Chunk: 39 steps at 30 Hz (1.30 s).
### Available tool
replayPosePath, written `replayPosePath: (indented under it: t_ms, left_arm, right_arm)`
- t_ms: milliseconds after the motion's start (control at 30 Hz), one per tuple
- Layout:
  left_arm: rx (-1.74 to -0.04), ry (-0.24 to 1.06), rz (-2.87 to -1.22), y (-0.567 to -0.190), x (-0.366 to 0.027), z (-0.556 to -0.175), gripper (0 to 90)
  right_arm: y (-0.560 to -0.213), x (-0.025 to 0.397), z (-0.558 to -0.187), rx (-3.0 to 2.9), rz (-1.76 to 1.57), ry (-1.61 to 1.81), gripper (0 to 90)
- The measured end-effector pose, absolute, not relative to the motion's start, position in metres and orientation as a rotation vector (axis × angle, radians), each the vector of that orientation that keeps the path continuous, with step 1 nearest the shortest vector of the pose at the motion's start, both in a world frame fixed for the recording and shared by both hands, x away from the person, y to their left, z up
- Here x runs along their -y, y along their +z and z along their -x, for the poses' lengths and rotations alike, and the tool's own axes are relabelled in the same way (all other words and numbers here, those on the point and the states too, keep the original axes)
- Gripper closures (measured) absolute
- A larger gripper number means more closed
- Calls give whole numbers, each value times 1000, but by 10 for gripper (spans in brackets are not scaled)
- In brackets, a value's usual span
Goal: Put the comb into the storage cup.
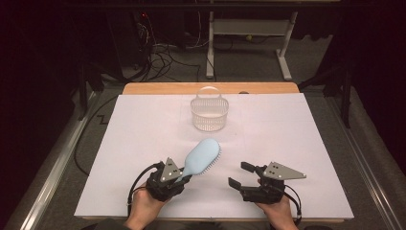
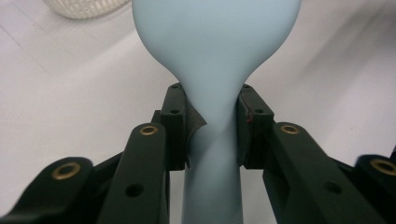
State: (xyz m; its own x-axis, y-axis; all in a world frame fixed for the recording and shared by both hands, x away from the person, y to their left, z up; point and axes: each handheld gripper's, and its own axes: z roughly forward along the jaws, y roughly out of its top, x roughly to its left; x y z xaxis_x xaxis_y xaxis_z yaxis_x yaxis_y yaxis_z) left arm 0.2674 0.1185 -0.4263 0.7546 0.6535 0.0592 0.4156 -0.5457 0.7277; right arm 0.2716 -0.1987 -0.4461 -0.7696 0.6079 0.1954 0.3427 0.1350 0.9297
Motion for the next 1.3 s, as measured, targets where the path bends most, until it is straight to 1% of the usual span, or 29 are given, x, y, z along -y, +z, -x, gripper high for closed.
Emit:
replayPosePath:
  t_ms: [533,1300]
  left_arm:
    - [-780,398,-2215,-427,-110,-268,693]
    - [-749,394,-2233,-429,-96,-268,693]
  right_arm:
    - [-445,179,-283,-2223,-966,1709,238]
    - [-443,166,-298,-2220,-994,1721,222]
